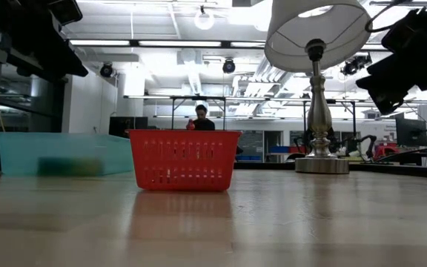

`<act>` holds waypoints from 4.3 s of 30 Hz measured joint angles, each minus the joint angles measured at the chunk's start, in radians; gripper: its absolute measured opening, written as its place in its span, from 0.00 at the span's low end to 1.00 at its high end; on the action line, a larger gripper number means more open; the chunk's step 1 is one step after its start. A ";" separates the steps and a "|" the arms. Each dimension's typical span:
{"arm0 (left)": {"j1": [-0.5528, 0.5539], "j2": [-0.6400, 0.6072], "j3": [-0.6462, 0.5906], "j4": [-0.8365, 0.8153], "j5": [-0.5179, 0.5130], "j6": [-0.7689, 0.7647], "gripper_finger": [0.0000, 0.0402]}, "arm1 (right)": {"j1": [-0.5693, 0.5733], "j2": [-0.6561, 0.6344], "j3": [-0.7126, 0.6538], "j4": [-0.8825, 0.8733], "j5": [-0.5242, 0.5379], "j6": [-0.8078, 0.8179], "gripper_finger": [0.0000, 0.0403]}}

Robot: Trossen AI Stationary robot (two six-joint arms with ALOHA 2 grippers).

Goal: Pick & Place School Supplies
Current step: Return to Home Position

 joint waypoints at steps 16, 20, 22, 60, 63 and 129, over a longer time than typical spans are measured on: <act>0.000 0.000 0.000 0.004 0.000 0.000 0.29 | 0.000 -0.080 -0.013 -0.017 -0.037 -0.004 0.30; 0.000 0.000 0.000 0.004 0.000 0.000 0.29 | 0.000 -0.108 -0.013 -0.035 -0.037 -0.003 0.30; 0.000 0.000 0.000 0.005 0.000 0.000 0.29 | 0.000 -0.120 -0.013 -0.034 -0.041 -0.003 0.30; 0.001 0.000 0.000 0.026 0.018 0.000 0.29 | 0.015 -0.142 -0.055 -0.031 -0.154 0.032 0.30; 0.001 0.000 0.000 0.026 0.020 0.000 0.29 | 0.015 -0.142 -0.056 -0.031 -0.155 0.032 0.30; -0.029 -0.500 -0.325 0.201 -0.235 0.161 0.29 | 0.015 -0.142 -0.058 -0.027 -0.155 0.031 0.30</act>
